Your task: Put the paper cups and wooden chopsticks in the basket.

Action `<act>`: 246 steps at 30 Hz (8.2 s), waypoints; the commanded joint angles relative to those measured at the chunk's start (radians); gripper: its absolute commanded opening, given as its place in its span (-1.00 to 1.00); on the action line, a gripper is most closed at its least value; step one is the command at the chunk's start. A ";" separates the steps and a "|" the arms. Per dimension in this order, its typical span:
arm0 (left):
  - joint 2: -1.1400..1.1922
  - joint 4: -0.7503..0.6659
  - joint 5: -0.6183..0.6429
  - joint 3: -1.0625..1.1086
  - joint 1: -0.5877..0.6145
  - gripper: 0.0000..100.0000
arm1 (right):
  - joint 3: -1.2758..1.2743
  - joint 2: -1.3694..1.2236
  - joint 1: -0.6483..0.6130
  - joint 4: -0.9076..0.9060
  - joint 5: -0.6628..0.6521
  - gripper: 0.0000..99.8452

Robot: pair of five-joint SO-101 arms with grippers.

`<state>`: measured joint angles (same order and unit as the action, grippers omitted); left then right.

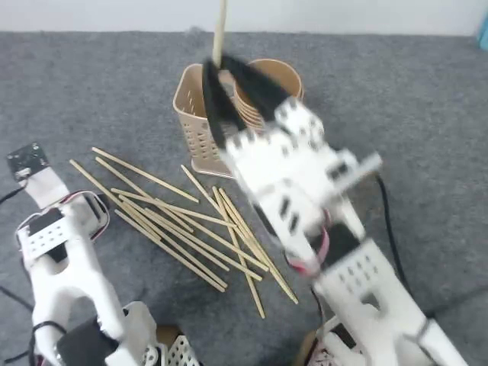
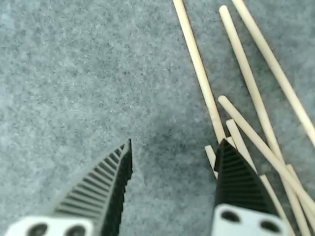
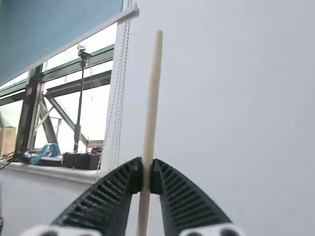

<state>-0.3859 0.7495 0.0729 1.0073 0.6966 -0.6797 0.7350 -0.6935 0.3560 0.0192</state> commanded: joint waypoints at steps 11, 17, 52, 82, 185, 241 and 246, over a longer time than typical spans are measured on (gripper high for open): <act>-0.005 -0.015 0.011 -0.044 0.002 -0.48 | 0.605 -0.677 0.094 -0.015 0.095 -0.99; -0.005 -0.017 0.011 -0.044 -0.008 -0.48 | 0.577 -0.688 0.124 -0.136 0.101 -0.99; -0.003 -0.020 0.061 -0.048 -0.020 -0.48 | 0.284 -0.051 0.148 -1.724 0.215 -0.85; 0.758 0.322 0.252 -0.967 -0.012 -0.48 | -0.666 -0.030 0.277 -0.888 0.132 -0.96; -0.187 -0.094 -0.020 -0.734 -0.727 -0.42 | -0.664 -0.035 0.334 -0.843 0.132 -0.96; 1.002 0.167 0.216 -1.187 -0.199 -0.76 | -0.672 -0.035 0.332 -0.848 0.130 -0.96; 1.068 0.282 0.216 -1.296 -0.199 -0.76 | -0.672 -0.035 0.332 -0.851 0.130 -0.96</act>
<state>0.6605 0.9521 0.2785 -0.1757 0.4956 -1.3610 0.6751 -0.3728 -0.5063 0.1481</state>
